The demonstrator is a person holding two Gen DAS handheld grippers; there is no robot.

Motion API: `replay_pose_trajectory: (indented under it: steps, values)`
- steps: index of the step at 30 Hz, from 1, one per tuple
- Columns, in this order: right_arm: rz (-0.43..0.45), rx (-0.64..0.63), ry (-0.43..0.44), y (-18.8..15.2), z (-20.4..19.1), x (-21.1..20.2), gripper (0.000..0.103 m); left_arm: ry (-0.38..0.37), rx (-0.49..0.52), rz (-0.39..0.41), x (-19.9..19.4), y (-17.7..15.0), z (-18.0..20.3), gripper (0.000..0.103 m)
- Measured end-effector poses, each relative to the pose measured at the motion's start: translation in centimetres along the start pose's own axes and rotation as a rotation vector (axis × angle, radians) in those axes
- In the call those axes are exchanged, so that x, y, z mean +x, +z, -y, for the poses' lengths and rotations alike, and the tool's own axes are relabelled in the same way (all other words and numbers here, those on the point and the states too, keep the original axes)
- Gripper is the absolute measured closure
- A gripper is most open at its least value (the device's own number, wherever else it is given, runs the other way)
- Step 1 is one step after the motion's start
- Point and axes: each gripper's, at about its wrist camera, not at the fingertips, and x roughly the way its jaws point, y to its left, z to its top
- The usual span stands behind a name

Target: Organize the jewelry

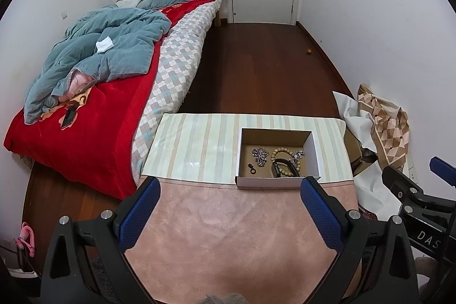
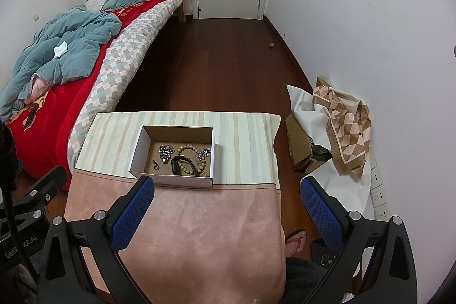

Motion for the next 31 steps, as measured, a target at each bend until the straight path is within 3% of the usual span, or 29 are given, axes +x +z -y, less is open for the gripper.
replay_pose_trajectory:
  steps: [31]
  values:
    - [0.008,0.000,0.000,0.06,0.49,-0.58,0.000,0.000,-0.005,0.011,-0.49,0.02,-0.52,0.001]
